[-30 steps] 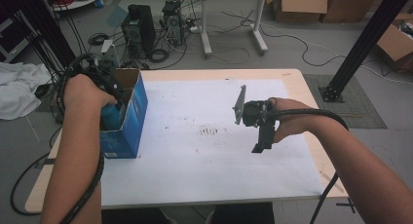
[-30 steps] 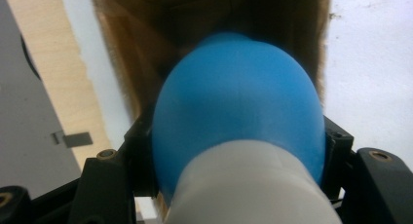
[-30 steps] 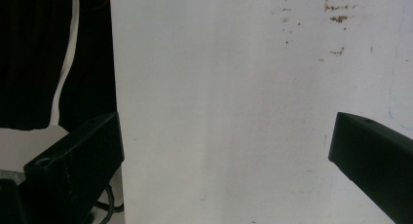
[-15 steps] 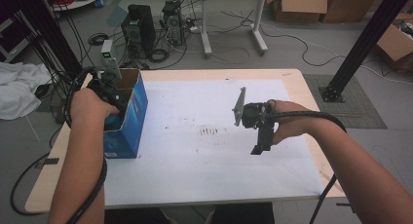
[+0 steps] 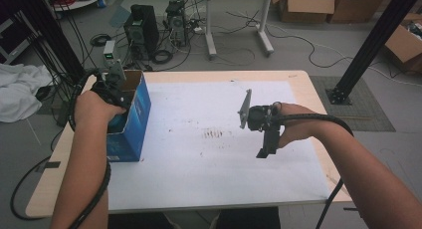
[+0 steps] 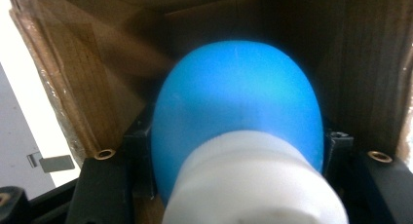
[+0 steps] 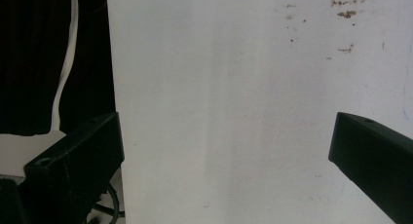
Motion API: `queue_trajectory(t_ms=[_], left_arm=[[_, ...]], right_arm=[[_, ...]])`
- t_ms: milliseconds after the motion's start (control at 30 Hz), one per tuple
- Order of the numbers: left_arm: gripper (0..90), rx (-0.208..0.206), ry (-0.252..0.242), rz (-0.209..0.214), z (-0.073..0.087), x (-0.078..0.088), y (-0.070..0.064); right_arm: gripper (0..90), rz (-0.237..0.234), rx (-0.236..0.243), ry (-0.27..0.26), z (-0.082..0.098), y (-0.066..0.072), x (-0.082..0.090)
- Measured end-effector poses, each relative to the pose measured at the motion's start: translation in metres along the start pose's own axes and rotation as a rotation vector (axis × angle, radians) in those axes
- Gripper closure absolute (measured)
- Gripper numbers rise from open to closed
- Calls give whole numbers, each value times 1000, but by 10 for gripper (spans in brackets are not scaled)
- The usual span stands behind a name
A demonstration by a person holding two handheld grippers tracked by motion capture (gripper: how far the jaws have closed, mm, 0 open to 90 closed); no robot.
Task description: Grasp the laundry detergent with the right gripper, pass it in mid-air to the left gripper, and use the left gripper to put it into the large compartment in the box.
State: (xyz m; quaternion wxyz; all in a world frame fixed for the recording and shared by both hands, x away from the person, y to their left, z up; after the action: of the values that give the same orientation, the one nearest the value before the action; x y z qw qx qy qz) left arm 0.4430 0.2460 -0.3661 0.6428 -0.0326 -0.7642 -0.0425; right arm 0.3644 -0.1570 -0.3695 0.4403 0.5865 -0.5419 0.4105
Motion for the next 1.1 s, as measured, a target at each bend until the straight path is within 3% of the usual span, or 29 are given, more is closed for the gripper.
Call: queue_trajectory(t_ms=[233,400,1100], left_arm=[[369,13,-17,-14,0,1,2],[311,10,-18,-19,-1,2,1],[271,15,-32,-43,-1,28,0]], right_arm=[[0,-3,-4,3,3,-1,-2],[0,-4,-4,-1,3,0,-3],[0,-7,-4,-9,7,2,-4]])
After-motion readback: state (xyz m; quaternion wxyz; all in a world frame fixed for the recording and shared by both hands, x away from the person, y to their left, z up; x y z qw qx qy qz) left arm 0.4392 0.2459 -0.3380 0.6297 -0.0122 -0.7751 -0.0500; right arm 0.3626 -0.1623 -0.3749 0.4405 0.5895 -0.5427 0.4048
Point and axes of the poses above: each handheld gripper's, and its own axes: x roughly backward along the jaws, z roughly out of its underside, y roughly to its left, the point moved 8 cm from there along -x, roughly forward along the jaws, and after that the axes turned 8 degrees about -y, right-handed, at the moved point
